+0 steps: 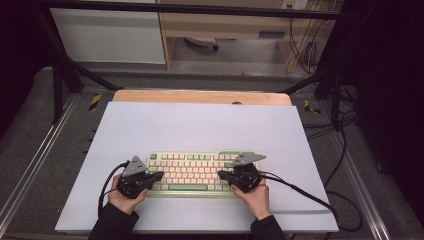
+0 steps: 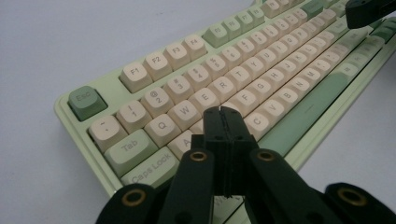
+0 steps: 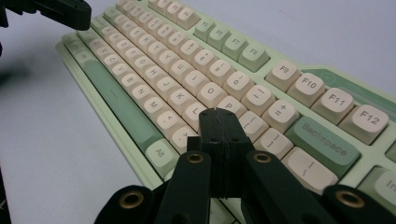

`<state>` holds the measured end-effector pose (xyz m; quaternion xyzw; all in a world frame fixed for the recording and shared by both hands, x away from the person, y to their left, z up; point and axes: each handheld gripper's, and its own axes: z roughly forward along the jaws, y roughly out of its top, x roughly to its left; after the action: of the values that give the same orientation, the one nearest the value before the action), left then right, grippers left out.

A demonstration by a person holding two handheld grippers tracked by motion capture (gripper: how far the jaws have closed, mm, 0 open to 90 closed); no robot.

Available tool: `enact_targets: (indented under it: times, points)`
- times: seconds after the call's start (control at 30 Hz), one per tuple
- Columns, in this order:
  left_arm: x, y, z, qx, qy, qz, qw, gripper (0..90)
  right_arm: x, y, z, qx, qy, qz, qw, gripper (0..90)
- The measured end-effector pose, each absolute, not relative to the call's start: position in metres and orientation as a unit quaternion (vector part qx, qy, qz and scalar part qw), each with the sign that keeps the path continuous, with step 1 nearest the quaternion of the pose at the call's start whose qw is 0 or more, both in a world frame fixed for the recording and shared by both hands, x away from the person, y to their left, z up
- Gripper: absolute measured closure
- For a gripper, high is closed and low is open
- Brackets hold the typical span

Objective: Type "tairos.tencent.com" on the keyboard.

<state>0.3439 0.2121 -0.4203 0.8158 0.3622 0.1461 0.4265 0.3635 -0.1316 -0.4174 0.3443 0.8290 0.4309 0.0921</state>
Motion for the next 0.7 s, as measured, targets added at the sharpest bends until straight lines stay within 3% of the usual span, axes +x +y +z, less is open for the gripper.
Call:
enact_targets:
  times: [0.7]
  points:
    - [0.345,0.179,-0.428,0.832,0.342,0.135,0.415,89.9,0.363,-0.131,-0.418,0.344,0.829,0.431,0.090,90.0]
